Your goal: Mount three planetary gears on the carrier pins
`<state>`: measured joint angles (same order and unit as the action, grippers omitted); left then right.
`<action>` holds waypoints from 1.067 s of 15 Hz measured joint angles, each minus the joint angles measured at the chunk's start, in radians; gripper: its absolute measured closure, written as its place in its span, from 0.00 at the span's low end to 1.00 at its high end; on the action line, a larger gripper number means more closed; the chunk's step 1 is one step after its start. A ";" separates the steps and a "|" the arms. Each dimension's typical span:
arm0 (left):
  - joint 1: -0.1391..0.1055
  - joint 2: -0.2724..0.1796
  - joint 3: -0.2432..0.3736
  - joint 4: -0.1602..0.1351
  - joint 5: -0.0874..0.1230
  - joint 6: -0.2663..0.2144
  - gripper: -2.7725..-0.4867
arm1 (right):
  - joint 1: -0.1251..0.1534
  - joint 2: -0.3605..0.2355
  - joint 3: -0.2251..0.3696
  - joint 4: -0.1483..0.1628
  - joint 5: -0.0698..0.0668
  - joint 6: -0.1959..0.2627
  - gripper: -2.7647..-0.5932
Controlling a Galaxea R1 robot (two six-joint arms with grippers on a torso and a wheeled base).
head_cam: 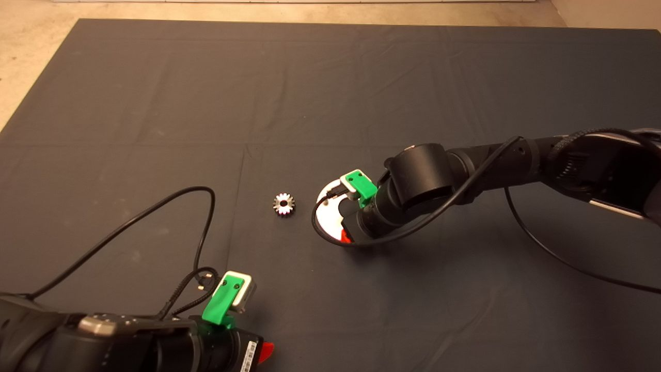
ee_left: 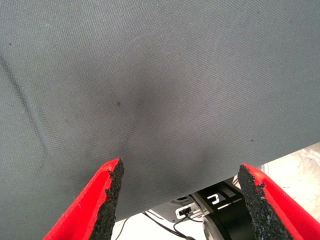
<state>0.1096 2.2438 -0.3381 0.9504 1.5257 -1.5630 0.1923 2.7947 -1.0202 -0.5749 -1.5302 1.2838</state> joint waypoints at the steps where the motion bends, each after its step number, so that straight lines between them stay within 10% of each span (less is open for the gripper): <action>1: 0.000 0.000 0.000 0.000 0.000 0.000 0.51 | 0.007 -0.004 0.002 0.000 0.000 0.001 0.27; 12: 0.000 0.000 0.000 0.000 0.000 -0.003 0.51 | 0.105 -0.033 0.070 0.005 0.002 0.030 0.27; 16: 0.000 0.009 0.000 0.000 0.001 -0.003 0.51 | 0.116 -0.185 0.111 0.025 0.003 0.053 0.27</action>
<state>0.1096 2.2528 -0.3381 0.9504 1.5264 -1.5664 0.3079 2.6099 -0.9091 -0.5500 -1.5274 1.3368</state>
